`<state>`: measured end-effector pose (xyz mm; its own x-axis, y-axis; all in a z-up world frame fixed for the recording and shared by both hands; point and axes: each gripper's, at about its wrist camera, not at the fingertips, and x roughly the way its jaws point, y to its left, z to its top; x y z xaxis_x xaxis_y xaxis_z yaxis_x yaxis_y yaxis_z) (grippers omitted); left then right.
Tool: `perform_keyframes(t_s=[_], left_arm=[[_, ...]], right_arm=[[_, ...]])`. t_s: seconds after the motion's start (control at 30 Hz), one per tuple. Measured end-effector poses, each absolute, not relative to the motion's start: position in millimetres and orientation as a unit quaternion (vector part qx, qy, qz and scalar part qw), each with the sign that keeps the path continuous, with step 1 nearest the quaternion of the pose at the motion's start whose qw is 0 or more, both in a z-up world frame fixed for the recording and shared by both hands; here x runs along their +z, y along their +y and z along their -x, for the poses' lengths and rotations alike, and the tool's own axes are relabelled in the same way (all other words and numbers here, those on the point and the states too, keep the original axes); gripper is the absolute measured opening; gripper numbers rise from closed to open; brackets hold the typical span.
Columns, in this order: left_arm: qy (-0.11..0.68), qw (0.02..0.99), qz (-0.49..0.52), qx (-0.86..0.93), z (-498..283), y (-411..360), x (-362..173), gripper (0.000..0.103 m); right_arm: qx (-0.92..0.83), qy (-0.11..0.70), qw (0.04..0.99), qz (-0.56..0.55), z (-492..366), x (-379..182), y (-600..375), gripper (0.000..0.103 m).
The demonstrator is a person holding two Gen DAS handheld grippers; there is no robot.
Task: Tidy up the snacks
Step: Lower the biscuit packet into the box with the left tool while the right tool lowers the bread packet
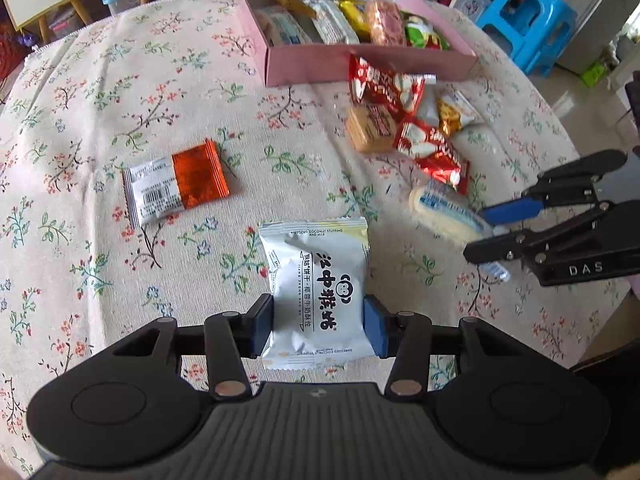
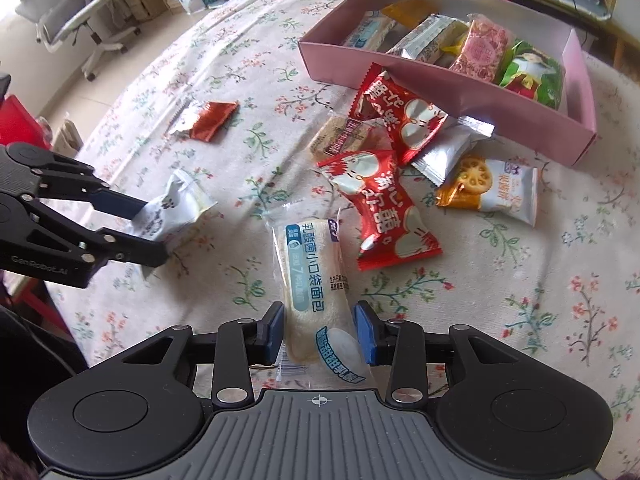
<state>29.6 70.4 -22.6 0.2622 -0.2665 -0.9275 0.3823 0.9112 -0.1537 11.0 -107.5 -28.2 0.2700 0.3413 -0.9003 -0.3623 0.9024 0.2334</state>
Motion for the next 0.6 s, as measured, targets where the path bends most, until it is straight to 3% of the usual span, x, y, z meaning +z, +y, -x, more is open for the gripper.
perform_keyframes(t_s=[0.6], left_arm=[[0.535, 0.825, -0.008, -0.181, -52, 77, 4, 0.044]], right_arm=[[0.236, 0.521, 0.816, -0.078, -26, 12, -122, 0.034]])
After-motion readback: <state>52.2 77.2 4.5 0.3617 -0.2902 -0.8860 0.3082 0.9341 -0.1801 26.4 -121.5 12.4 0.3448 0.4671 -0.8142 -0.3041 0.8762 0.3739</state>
